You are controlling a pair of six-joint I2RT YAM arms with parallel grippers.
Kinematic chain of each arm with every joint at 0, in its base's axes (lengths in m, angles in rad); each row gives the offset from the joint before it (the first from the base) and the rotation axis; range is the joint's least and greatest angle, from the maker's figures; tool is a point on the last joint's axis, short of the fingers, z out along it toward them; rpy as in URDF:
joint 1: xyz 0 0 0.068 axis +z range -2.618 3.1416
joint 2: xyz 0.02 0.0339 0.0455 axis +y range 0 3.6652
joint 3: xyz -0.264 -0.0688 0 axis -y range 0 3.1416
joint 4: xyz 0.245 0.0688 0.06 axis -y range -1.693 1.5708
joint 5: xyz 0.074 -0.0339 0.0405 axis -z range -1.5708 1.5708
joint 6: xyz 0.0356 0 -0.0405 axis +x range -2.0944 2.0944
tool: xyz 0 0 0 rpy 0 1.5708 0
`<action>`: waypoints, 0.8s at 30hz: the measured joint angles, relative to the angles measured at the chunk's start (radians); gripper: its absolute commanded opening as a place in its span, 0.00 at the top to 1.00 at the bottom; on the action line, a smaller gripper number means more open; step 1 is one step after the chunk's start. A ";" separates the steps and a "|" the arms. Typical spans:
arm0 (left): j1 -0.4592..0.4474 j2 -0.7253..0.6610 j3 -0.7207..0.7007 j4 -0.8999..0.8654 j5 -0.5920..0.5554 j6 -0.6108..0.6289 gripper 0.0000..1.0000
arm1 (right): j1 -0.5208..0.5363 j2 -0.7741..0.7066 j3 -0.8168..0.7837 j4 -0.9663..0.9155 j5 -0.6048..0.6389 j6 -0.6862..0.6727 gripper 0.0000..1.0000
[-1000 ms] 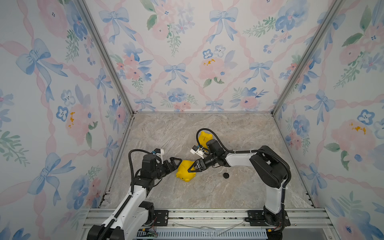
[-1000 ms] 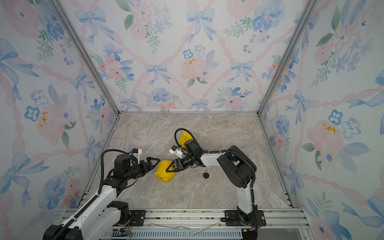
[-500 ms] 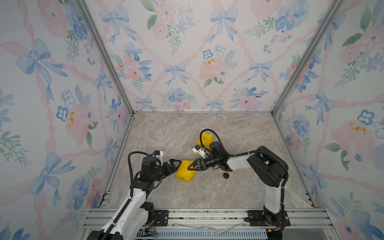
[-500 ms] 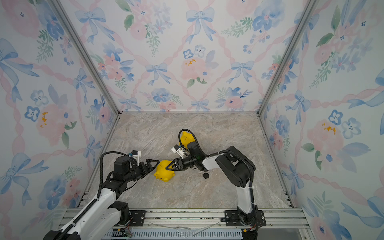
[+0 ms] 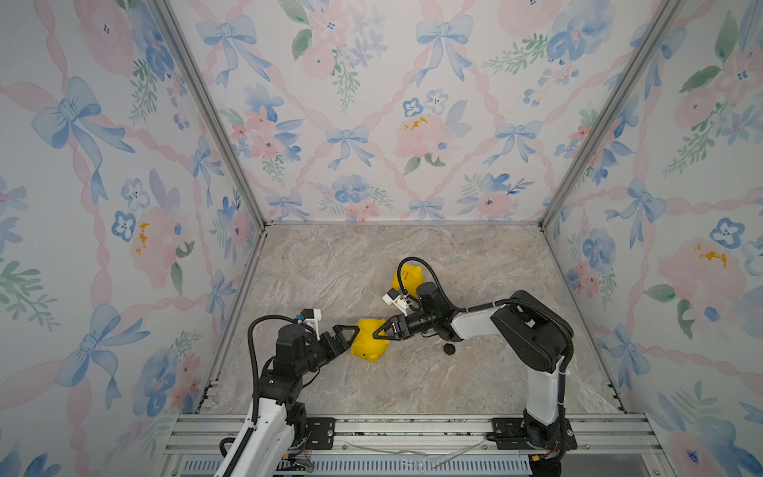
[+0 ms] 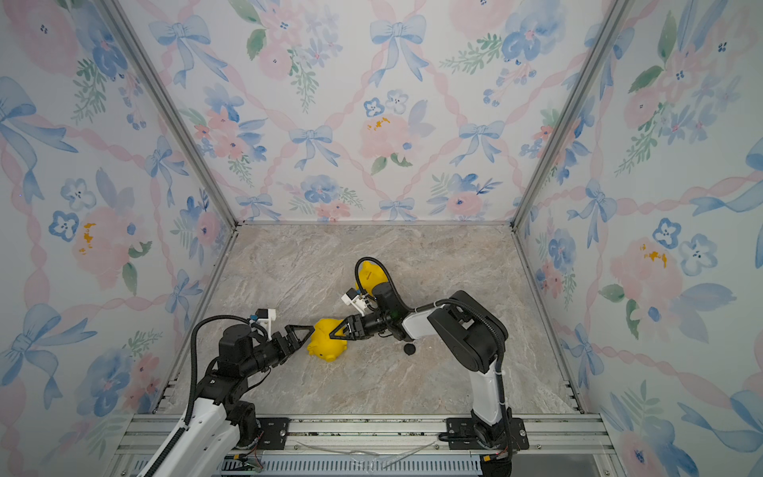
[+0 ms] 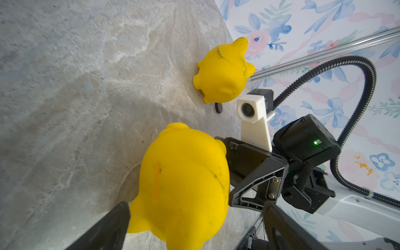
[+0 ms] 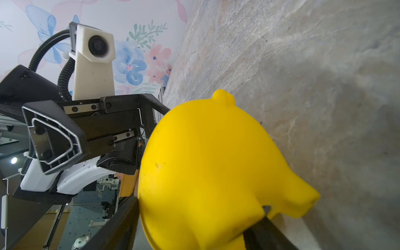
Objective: Open piggy banks
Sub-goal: Adjust the piggy bank at the center of the board.
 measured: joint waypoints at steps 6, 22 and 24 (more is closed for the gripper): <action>-0.029 -0.028 -0.034 -0.010 0.003 -0.027 0.02 | 0.000 -0.002 -0.001 -0.015 0.023 -0.013 0.25; 0.010 -0.036 -0.175 0.173 -0.053 -0.008 0.02 | -0.015 -0.001 -0.026 0.032 0.035 0.000 0.26; 0.030 -0.027 -0.180 0.221 -0.036 -0.003 0.02 | -0.017 -0.001 -0.026 0.032 0.035 0.000 0.26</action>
